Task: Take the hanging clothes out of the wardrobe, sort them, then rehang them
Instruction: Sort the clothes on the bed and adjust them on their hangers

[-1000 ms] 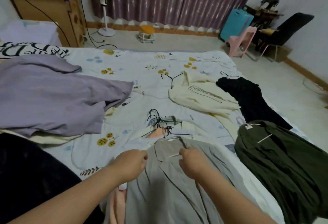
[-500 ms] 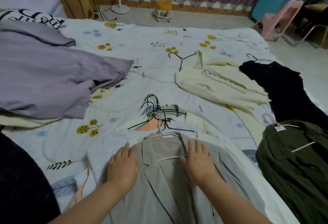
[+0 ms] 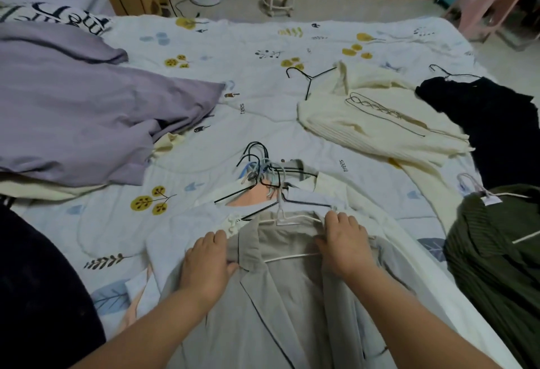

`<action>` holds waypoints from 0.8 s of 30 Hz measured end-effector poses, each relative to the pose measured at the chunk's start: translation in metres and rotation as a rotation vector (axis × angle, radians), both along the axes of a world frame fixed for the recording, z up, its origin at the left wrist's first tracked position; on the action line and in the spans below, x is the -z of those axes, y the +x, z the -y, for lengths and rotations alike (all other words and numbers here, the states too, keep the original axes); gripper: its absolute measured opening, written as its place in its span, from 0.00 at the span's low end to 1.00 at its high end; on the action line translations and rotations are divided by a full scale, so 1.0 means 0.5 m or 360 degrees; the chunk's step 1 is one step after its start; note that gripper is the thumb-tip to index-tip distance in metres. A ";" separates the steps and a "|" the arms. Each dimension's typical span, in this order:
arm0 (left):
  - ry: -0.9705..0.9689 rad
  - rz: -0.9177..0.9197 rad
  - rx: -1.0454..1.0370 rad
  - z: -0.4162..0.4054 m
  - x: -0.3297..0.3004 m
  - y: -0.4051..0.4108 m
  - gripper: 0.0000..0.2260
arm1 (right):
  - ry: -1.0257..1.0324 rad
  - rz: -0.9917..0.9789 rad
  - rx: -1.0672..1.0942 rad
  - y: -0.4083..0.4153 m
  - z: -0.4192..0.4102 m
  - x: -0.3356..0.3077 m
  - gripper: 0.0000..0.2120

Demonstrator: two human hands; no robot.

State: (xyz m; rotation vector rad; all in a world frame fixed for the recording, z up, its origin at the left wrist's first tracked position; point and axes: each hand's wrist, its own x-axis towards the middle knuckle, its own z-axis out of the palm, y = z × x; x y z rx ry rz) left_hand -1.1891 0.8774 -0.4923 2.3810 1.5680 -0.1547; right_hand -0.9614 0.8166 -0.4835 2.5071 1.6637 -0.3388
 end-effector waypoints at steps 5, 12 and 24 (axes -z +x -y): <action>-0.0101 0.0147 0.0112 0.030 -0.079 -0.019 0.17 | 0.0132 0.0080 -0.0079 -0.004 0.059 -0.065 0.17; -0.0041 0.0341 0.0182 0.076 -0.248 -0.061 0.21 | 0.0457 0.0126 0.0212 -0.069 0.163 -0.235 0.07; -0.0059 0.1299 0.0317 0.310 -0.537 -0.207 0.21 | 0.1198 0.0242 0.0699 -0.274 0.490 -0.573 0.11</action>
